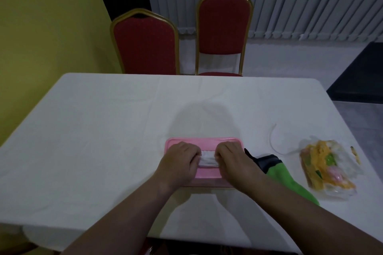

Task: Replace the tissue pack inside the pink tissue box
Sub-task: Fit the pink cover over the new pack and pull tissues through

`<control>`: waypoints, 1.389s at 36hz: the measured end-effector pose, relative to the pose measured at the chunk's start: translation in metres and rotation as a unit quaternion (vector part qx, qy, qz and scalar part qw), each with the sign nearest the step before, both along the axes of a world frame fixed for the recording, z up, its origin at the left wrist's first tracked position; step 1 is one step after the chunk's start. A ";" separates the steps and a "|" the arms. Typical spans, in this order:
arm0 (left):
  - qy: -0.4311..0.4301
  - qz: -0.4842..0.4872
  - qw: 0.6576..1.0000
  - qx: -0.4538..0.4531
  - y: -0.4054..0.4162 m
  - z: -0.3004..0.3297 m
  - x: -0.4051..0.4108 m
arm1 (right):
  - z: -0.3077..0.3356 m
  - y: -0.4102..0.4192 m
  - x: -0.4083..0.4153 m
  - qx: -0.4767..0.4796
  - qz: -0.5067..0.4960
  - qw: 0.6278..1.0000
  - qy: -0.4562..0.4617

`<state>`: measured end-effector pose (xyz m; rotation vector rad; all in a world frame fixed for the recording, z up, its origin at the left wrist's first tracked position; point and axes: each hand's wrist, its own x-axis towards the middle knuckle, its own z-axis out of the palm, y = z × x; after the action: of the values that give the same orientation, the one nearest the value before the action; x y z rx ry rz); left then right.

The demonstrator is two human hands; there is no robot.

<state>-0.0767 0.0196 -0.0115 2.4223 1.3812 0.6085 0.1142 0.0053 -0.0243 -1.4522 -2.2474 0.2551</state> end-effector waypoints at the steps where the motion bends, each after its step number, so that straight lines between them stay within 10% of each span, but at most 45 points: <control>1: -0.001 0.000 1.000 0.000 -0.001 0.000 0.000 | 0.000 -0.001 0.000 -0.001 0.001 1.000 0.010; 14: -0.080 0.036 0.995 -0.040 0.005 0.001 -0.004 | 0.014 0.008 0.000 -0.106 -0.024 0.993 0.055; 29: 0.014 0.016 0.992 -0.127 0.016 0.005 -0.004 | 0.017 0.002 0.005 -0.096 0.012 0.993 0.074; 50: 0.005 -0.015 0.992 -0.127 0.014 0.018 -0.004 | 0.030 0.017 0.000 -0.105 0.071 0.987 -0.101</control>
<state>-0.0806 0.0332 0.0064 2.2406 1.3351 0.3871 0.1139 0.0224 0.0057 -1.4800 -2.5591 0.4179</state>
